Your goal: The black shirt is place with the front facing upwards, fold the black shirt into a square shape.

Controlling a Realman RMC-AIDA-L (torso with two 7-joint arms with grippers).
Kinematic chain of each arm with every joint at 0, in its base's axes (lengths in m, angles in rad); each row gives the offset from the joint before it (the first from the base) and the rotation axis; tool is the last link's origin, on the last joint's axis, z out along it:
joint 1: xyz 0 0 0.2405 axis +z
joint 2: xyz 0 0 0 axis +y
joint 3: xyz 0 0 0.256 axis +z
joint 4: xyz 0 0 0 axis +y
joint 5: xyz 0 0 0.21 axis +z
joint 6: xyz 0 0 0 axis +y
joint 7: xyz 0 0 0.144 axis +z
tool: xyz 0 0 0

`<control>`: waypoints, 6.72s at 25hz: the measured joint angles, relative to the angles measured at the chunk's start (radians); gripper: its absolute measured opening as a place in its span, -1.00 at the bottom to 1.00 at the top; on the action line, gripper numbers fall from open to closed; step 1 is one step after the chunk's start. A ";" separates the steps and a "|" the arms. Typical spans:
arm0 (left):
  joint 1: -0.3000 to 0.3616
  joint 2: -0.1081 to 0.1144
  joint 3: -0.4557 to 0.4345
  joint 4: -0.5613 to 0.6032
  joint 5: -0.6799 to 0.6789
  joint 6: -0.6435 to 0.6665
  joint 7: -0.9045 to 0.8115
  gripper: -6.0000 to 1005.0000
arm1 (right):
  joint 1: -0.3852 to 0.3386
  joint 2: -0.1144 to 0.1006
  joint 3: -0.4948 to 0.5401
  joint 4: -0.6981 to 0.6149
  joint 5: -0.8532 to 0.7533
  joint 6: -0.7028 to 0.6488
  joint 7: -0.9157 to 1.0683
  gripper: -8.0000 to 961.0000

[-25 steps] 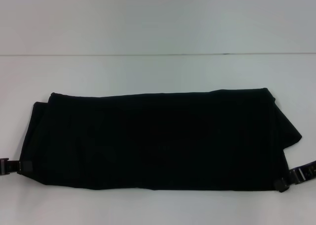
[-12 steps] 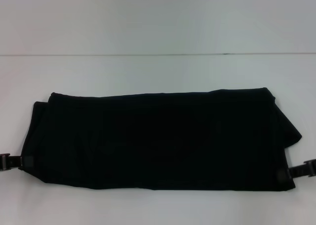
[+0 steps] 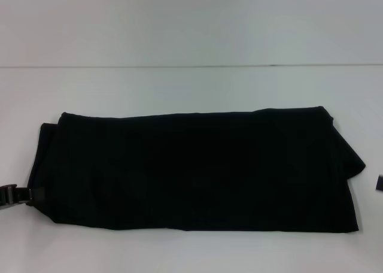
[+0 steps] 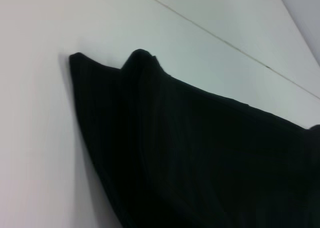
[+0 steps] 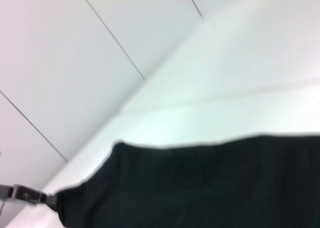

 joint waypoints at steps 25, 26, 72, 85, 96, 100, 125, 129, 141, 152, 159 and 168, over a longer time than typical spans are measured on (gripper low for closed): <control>-0.006 0.010 -0.018 -0.015 0.020 -0.091 -0.119 -0.98 | -0.031 0.112 0.083 0.094 0.012 0.045 -0.387 0.97; -0.008 0.012 -0.020 -0.013 0.028 -0.099 -0.124 -0.98 | -0.030 0.113 0.083 0.094 0.016 0.046 -0.387 0.97; -0.318 -0.049 0.223 -0.051 -0.421 0.127 -0.147 -0.98 | -0.077 0.125 0.173 0.142 0.067 0.090 -0.394 0.96; -0.391 -0.158 0.615 -0.587 -0.713 -0.168 0.134 -0.97 | -0.113 0.115 0.207 0.142 0.062 0.095 -0.391 0.97; -0.413 -0.159 0.600 -0.684 -0.755 -0.156 0.203 -0.98 | -0.046 0.140 0.160 0.139 0.017 0.134 -0.496 0.97; -0.409 -0.160 0.601 -0.676 -0.763 -0.156 0.204 -0.98 | -0.001 0.149 0.095 0.143 0.017 0.191 -0.573 0.97; -0.410 -0.160 0.624 -0.687 -0.763 -0.112 0.258 -0.98 | 0.205 0.158 -0.045 0.332 0.289 0.594 -0.656 0.97; -0.418 -0.160 0.618 -0.735 -0.767 -0.164 0.294 -0.98 | 0.212 0.159 -0.049 0.341 0.314 0.631 -0.656 0.97; -0.453 -0.160 0.598 -0.874 -0.777 -0.323 0.375 -0.97 | 0.185 0.153 -0.045 0.344 0.500 0.698 -0.659 0.97; -0.400 -0.160 0.473 -0.937 -0.769 -0.305 0.487 -0.80 | 0.097 0.151 -0.043 0.344 0.624 0.682 -0.656 0.97; -0.339 -0.160 0.483 -0.856 -0.749 -0.155 0.491 -0.30 | 0.083 0.143 -0.056 0.341 0.607 0.665 -0.481 0.97; -0.160 -0.155 0.516 -0.538 -0.645 -0.050 0.771 0.49 | 0.102 0.038 -0.209 0.230 0.326 0.460 0.181 0.97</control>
